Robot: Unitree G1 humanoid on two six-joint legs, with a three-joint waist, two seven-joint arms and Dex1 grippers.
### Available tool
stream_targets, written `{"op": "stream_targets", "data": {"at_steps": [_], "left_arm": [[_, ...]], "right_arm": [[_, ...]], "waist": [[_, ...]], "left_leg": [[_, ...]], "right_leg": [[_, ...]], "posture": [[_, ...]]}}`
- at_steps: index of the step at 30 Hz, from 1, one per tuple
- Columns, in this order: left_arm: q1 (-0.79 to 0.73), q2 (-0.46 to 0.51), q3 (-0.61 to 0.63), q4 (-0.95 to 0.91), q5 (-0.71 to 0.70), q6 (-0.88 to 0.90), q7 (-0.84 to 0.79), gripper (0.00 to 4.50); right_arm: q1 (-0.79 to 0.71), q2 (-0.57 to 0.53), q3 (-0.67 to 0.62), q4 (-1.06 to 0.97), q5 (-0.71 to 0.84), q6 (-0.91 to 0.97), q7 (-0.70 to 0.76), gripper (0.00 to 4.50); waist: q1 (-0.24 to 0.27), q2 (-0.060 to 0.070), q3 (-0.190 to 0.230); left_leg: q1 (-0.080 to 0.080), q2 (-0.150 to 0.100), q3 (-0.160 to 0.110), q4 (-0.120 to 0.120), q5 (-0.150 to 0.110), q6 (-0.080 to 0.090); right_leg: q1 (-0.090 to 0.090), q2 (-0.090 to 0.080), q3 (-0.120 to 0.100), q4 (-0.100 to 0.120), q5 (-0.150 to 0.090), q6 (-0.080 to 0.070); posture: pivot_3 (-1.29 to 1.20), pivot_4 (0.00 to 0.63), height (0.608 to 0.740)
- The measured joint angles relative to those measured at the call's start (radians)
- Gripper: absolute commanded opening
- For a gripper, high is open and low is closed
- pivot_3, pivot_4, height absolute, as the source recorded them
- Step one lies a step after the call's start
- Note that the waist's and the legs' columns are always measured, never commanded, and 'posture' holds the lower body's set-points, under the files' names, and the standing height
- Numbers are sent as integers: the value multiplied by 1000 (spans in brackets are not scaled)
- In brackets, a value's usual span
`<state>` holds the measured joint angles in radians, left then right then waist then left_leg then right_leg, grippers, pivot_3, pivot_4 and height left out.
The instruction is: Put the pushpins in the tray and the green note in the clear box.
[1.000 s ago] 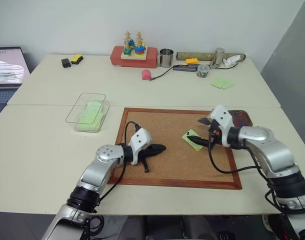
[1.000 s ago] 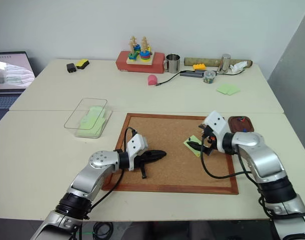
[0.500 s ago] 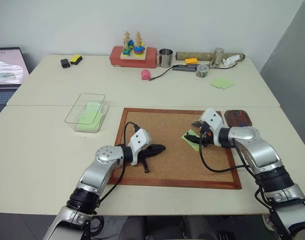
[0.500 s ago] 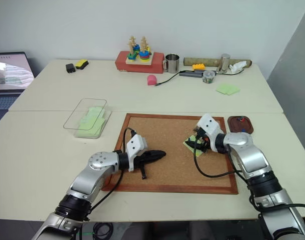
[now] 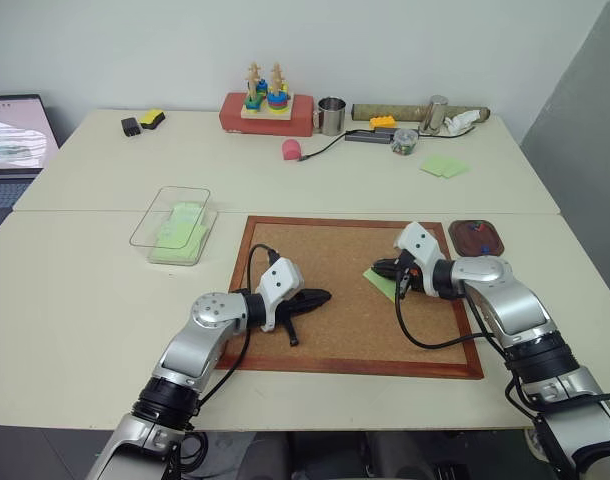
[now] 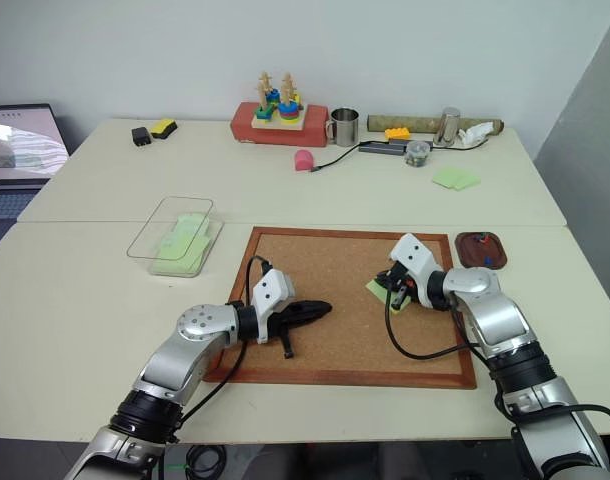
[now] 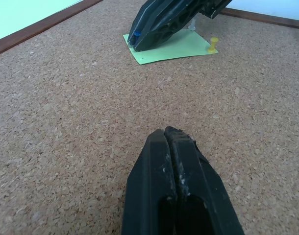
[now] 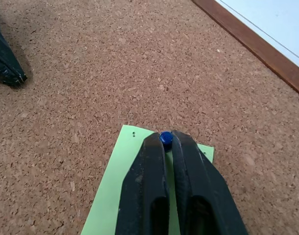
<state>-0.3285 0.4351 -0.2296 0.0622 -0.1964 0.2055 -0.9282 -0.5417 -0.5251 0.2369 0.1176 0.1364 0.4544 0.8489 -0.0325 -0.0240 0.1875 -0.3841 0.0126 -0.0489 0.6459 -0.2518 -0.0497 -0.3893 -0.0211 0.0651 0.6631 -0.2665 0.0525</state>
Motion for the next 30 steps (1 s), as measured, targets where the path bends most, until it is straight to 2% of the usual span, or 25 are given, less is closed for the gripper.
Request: {"op": "stream_targets", "data": {"at_steps": [30], "left_arm": [[1, -4, -1, 8, 18, -19, 5, 0]], "right_arm": [[12, -16, -60, -96, 52, 105, 48, 14]], "waist": [[0, 0, 0]], "left_leg": [[0, 0, 0, 0, 0, 0]], "right_leg": [[0, 0, 0, 0, 0, 0]], "posture": [[0, 150, 740]]}}
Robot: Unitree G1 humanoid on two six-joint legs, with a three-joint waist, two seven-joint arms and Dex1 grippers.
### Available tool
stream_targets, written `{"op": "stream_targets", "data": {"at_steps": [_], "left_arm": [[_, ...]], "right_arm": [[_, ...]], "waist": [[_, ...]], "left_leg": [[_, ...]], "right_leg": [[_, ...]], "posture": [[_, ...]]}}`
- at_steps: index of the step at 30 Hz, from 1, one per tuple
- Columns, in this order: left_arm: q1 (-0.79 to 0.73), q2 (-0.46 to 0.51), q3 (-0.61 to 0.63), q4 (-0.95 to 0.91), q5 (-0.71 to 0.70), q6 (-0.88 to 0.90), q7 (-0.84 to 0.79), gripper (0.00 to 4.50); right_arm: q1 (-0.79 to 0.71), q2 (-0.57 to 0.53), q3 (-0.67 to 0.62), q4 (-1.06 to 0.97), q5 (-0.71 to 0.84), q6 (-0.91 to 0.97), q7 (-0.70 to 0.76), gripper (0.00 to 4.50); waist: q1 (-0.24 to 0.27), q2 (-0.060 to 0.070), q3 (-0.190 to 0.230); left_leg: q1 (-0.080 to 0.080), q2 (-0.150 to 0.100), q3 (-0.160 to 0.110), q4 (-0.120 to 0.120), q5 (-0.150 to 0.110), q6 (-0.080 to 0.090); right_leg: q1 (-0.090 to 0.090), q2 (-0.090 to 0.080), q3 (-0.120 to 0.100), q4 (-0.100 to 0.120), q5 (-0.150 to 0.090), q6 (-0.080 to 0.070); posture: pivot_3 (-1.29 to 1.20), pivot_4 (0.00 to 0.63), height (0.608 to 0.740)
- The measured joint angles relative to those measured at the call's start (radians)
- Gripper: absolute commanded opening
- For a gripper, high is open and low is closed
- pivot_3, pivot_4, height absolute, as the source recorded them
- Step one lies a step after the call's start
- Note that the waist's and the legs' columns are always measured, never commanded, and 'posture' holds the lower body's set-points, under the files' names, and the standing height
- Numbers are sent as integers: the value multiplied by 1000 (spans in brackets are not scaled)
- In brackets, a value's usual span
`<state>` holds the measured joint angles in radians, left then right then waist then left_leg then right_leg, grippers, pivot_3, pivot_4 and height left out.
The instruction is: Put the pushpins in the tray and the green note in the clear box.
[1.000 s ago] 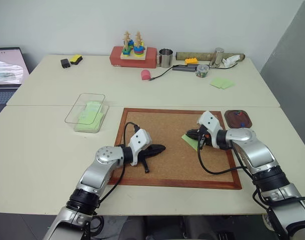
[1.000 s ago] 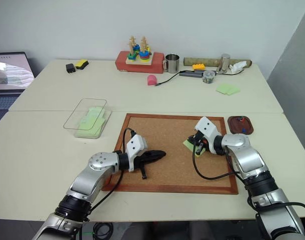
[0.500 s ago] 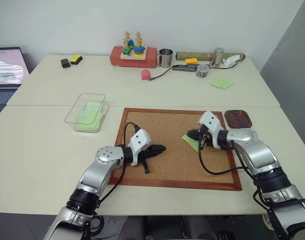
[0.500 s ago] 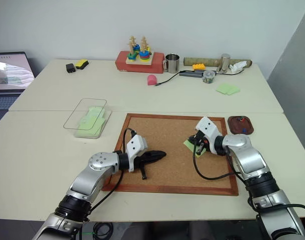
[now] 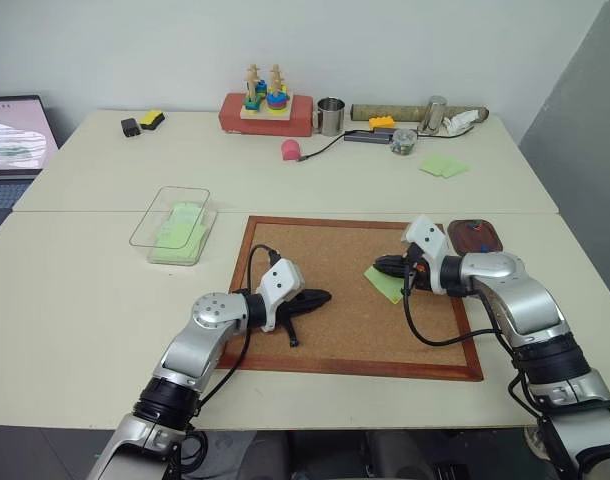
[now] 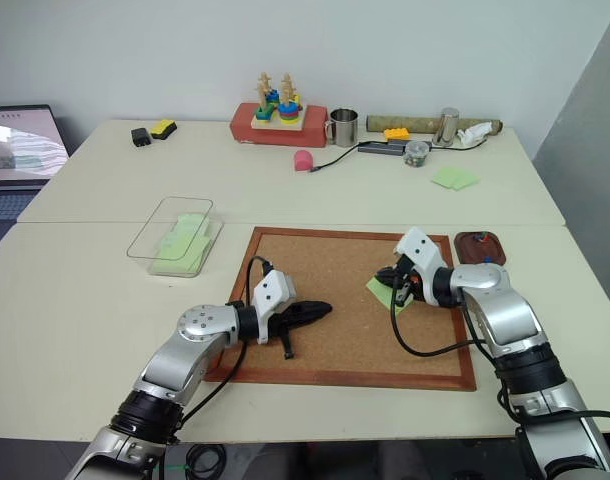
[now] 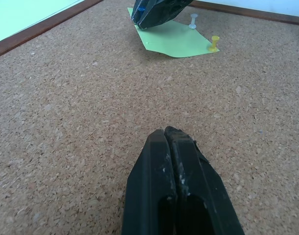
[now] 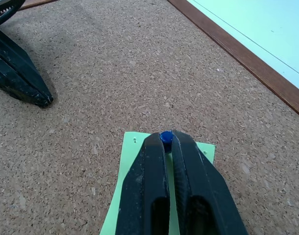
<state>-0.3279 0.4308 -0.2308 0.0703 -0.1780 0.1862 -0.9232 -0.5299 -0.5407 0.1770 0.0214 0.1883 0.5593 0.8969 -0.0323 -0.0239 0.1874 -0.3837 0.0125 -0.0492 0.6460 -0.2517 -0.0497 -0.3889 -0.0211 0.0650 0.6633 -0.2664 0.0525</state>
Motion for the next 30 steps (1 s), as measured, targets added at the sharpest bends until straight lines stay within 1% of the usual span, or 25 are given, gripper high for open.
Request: {"op": "stream_targets", "data": {"at_steps": [25, 30], "left_arm": [[1, -7, 0, 10, 20, -20, 0, 0], [1, -9, 0, 12, 21, -23, 0, 0]], "right_arm": [[-2, -9, -92, -29, 148, 168, 25, 14], [-7, -8, -98, -44, 154, 178, 24, 14]], "waist": [[0, 0, 0], [0, 1, 0]], "left_leg": [[0, 0, 0, 0, 0, 0], [0, 0, 0, 0, 0, 0]], "right_leg": [[0, 0, 0, 0, 0, 0], [0, 0, 0, 0, 0, 0]], "posture": [[0, 150, 740], [0, 150, 740]]}}
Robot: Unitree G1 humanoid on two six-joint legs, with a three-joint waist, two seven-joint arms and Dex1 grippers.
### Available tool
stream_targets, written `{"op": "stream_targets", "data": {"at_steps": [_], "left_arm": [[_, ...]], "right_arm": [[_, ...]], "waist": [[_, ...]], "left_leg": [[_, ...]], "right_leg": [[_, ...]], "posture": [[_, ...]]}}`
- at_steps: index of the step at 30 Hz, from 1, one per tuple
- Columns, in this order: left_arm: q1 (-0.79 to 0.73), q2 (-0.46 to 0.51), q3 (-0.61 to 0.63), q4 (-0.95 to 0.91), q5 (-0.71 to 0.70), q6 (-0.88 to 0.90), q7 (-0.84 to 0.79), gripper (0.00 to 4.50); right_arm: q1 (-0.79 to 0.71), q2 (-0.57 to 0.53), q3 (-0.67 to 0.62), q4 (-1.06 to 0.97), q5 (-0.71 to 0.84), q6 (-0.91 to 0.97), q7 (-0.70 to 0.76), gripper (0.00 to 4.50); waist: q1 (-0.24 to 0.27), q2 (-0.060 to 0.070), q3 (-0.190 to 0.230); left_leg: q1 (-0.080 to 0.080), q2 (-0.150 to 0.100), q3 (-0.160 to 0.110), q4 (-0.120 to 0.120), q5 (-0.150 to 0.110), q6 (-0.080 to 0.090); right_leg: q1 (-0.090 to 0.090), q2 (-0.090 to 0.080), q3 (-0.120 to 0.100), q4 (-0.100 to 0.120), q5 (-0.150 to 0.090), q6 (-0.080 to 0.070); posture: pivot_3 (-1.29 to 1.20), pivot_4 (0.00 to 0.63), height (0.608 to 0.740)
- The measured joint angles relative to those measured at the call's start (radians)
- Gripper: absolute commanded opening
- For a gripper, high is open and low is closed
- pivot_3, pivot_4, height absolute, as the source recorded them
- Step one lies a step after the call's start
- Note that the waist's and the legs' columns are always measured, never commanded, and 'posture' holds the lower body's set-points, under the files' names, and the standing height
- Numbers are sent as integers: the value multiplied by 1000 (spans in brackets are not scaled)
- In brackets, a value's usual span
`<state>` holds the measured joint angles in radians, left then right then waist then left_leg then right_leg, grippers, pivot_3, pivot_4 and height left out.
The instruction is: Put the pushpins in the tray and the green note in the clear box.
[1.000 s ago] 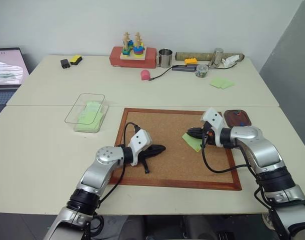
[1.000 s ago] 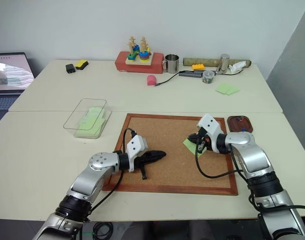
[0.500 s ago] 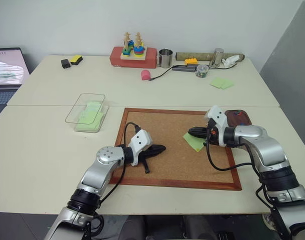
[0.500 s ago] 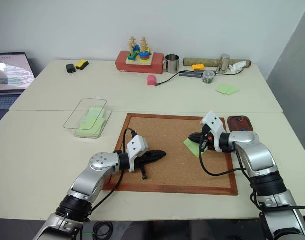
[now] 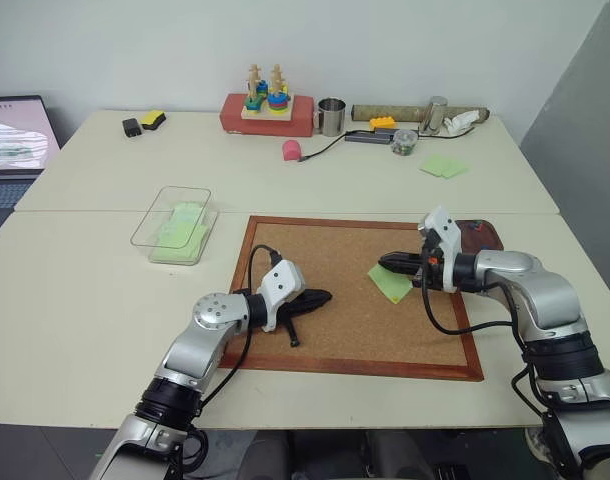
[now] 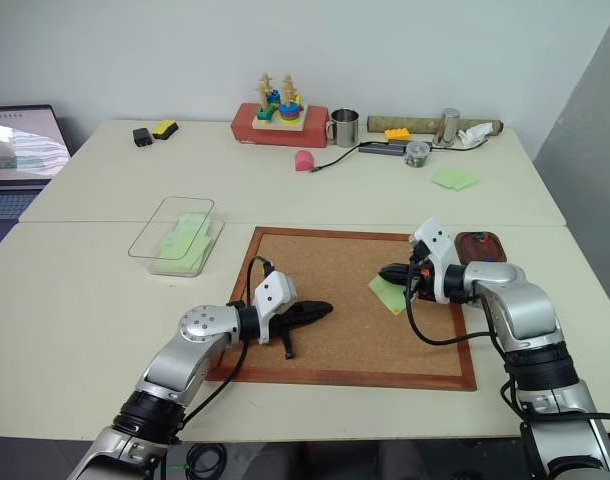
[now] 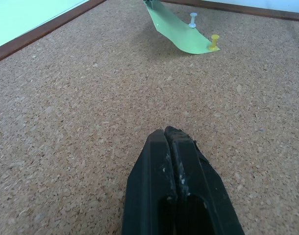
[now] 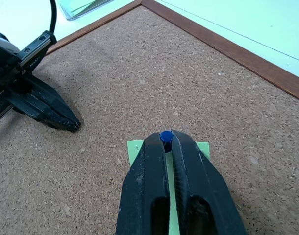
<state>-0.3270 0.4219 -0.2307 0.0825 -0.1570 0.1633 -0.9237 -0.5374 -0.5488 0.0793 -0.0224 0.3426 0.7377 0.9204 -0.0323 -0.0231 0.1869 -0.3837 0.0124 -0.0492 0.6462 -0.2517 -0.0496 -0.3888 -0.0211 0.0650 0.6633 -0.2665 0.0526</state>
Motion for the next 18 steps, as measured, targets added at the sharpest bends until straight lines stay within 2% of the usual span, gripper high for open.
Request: {"op": "stream_targets", "data": {"at_steps": [12, 18], "left_arm": [[-1, -7, -1, 3, 4, -4, 1, 0], [0, -10, -3, 5, 8, -16, 2, 0]], "right_arm": [[-33, -2, -30, -19, 37, 3, -15, 14], [-33, -137, -121, 14, -23, -62, -91, 14]], "waist": [[1, 0, 0], [3, 0, 0]], "left_leg": [[0, 0, 0, 0, 0, 0], [0, -1, 0, 0, 0, 0]], "right_leg": [[0, 0, 0, 0, 0, 0], [0, -1, 0, -1, 0, 0]], "posture": [[0, 150, 740], [0, 150, 740]]}}
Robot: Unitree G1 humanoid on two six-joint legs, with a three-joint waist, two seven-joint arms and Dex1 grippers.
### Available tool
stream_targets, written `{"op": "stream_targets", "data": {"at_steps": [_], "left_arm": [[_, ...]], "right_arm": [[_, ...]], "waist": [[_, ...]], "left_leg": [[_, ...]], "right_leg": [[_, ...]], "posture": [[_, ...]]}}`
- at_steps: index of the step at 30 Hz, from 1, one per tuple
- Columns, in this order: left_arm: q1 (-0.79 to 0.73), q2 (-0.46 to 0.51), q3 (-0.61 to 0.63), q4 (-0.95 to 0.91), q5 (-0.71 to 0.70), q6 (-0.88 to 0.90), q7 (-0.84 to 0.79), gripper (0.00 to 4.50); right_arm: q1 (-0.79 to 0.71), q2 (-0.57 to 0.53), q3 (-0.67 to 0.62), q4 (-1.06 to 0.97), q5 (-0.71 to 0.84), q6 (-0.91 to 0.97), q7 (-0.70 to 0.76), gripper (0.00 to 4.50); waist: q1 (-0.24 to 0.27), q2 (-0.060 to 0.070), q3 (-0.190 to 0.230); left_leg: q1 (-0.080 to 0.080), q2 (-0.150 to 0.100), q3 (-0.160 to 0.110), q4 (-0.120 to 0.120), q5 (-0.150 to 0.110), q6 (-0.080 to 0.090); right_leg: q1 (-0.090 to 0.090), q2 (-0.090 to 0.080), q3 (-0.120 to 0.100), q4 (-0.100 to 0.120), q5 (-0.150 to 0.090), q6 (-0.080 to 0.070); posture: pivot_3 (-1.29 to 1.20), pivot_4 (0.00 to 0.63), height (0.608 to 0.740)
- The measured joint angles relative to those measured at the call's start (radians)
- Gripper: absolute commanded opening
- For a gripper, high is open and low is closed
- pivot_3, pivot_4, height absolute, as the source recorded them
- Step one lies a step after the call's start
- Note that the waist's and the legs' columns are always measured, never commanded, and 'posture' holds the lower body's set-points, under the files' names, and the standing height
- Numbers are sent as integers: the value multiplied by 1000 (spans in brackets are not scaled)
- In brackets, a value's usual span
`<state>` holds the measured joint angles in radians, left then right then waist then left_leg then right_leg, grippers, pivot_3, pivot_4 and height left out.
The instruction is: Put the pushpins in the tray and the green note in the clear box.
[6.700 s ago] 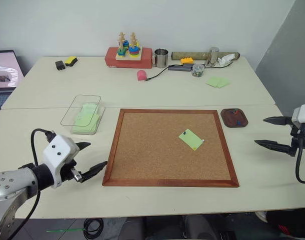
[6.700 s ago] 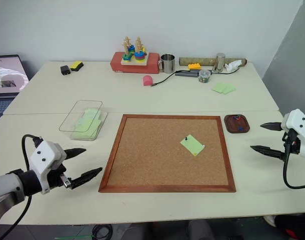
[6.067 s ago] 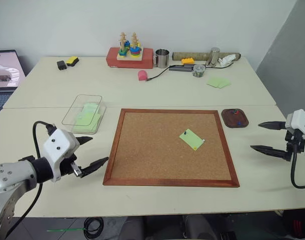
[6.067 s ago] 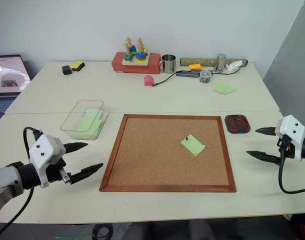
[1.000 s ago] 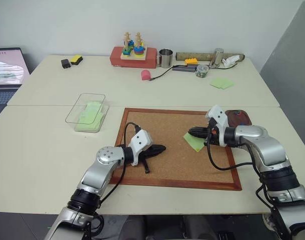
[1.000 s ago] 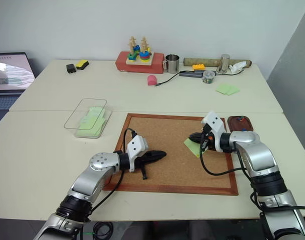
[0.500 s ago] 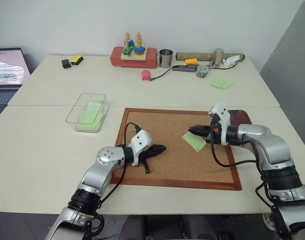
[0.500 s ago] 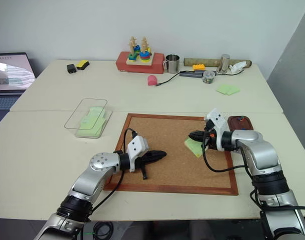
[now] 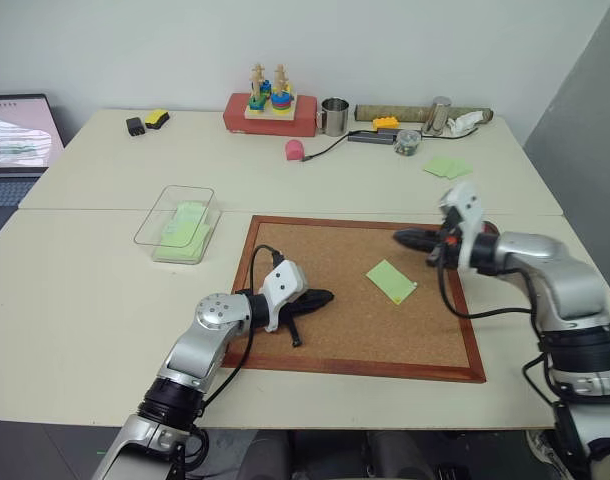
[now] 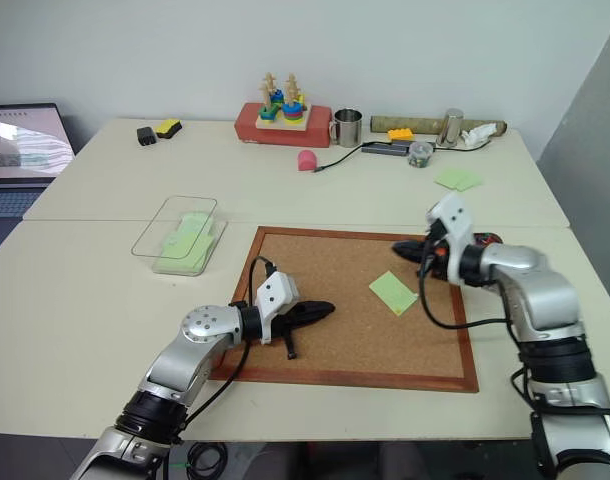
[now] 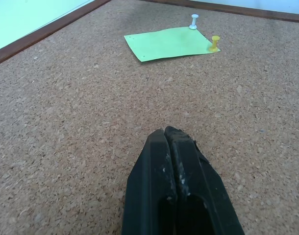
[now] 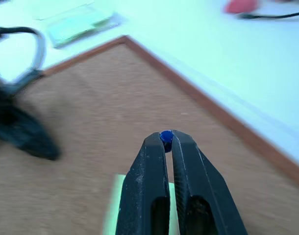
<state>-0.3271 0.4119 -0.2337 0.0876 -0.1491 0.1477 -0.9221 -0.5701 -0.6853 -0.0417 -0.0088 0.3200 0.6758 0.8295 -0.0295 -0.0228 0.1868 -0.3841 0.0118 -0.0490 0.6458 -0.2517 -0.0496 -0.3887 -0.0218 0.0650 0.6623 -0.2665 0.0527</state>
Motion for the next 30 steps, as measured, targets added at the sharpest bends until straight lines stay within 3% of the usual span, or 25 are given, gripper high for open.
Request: {"op": "stream_targets", "data": {"at_steps": [6, 19, 30], "left_arm": [[0, 0, -1, 3, 3, -4, 2, 0], [-22, -7, -11, 40, 6, -28, -3, 0], [-21, -7, -11, 40, 6, -29, -1, 0]], "right_arm": [[33, -95, -35, 59, -98, -58, -74, 14], [47, -78, 33, 302, -273, -189, -221, 14], [34, -54, 27, 339, -292, -223, -240, 2399]], "waist": [[-1, 1, 0], [2, 3, -2], [2, 3, -2]], "left_leg": [[0, 0, 0, 0, 0, 0], [1, -1, 1, 1, 0, 0], [1, -1, 1, 1, 0, 0]], "right_leg": [[0, 0, 0, 0, -1, 1], [1, 0, 1, 0, 0, 1], [1, 0, 1, 0, 0, 1]], "posture": [[0, 150, 740], [0, 150, 740], [0, 150, 740]]}}
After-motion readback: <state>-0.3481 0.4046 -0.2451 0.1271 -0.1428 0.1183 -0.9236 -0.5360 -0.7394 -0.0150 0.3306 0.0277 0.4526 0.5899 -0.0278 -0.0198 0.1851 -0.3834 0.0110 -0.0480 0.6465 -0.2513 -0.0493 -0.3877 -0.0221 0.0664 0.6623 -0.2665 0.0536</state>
